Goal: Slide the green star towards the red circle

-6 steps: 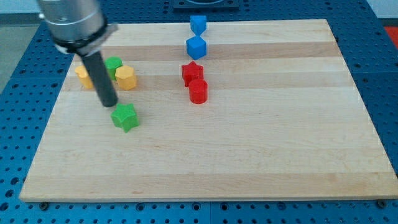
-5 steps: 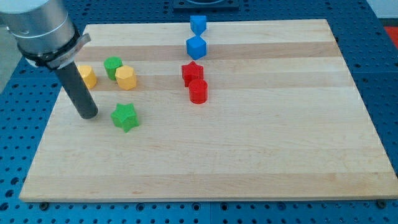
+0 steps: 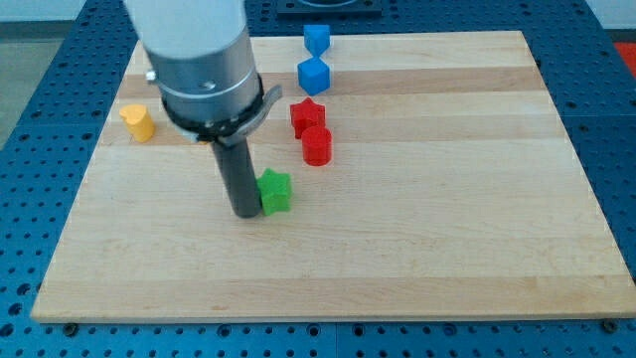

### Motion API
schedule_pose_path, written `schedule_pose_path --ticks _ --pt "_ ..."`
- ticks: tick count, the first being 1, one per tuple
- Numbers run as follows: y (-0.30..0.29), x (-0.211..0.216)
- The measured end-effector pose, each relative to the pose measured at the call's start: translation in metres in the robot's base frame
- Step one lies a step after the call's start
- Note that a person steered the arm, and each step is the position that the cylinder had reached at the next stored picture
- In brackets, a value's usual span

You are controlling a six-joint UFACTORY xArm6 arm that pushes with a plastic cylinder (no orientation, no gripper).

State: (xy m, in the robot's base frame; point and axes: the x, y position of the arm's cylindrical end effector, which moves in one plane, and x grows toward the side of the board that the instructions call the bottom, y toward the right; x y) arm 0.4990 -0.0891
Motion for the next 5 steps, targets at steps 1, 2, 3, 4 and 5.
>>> schedule_pose_path --ticks 1,2,3,4,5 --pt "0.019 0.006" --pt "0.042 0.004" --pt "0.093 0.004" --pt "0.090 0.046" --pt "0.003 0.059"
